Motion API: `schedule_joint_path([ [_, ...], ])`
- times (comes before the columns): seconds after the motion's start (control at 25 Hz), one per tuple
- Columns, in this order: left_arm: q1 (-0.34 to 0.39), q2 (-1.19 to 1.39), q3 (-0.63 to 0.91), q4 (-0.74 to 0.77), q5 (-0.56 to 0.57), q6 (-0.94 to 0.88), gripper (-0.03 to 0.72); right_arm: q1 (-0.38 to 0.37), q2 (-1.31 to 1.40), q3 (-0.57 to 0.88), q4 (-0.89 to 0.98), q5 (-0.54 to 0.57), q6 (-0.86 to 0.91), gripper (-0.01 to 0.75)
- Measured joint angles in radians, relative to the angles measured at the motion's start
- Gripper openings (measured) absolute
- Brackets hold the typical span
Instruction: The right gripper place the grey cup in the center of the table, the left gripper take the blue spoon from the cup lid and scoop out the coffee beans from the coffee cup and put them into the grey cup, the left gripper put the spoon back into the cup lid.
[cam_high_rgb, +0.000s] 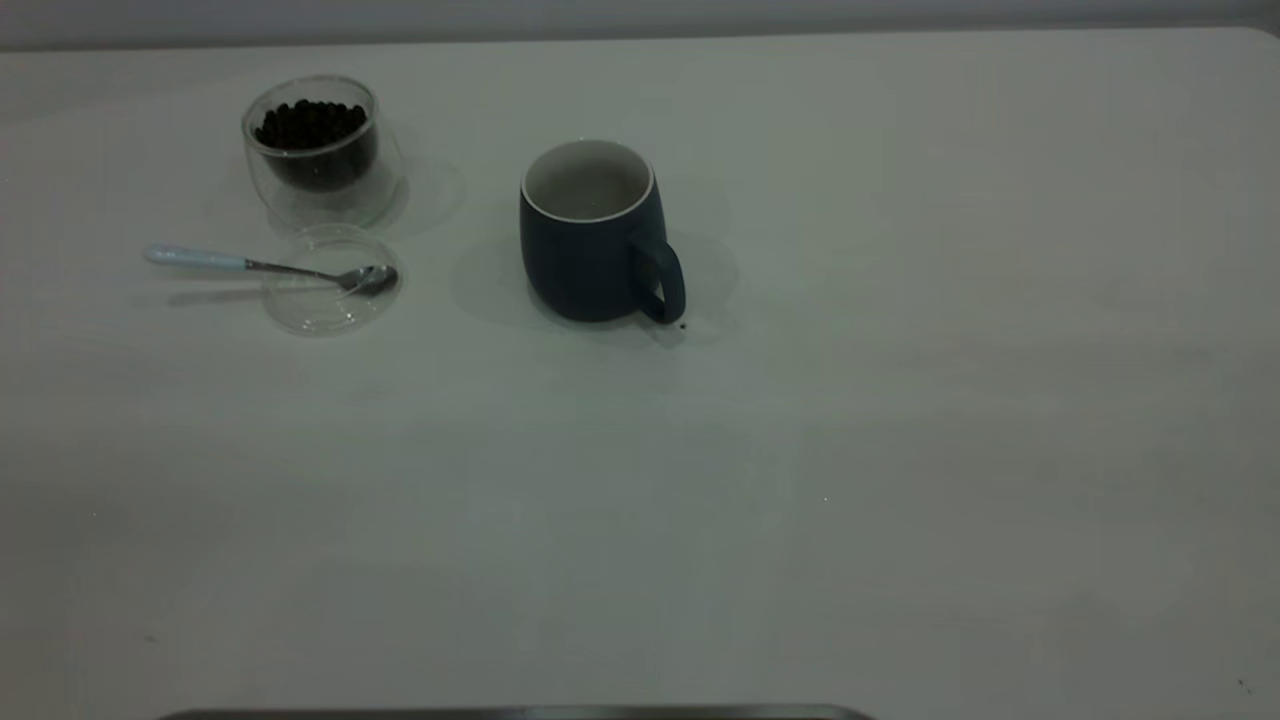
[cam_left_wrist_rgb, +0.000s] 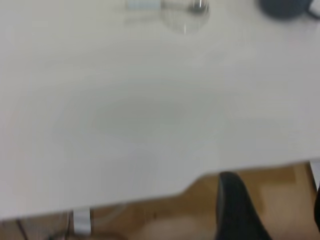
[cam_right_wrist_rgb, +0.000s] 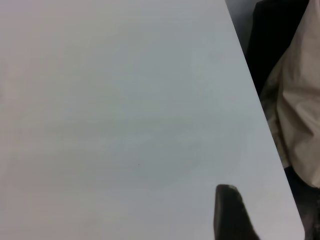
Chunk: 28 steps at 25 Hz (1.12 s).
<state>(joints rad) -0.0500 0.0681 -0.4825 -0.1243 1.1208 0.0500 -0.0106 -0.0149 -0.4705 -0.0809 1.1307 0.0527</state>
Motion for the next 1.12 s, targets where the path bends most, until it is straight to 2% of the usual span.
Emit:
schedule_joint_path([
  [0.28,-0.002,-0.086,0.0,0.001,0.012,0.021,0.445,0.0,0.0,0.0,0.0,0.0,0.0,0.364],
  [0.52,-0.04,-0.086,0.0,0.006,0.012,0.024,0.445,0.0,0.0,0.0,0.0,0.0,0.0,0.364],
  [1.12,-0.04,-0.086,0.0,0.008,0.012,0.027,0.445,0.0,0.0,0.0,0.0,0.0,0.0,0.364],
])
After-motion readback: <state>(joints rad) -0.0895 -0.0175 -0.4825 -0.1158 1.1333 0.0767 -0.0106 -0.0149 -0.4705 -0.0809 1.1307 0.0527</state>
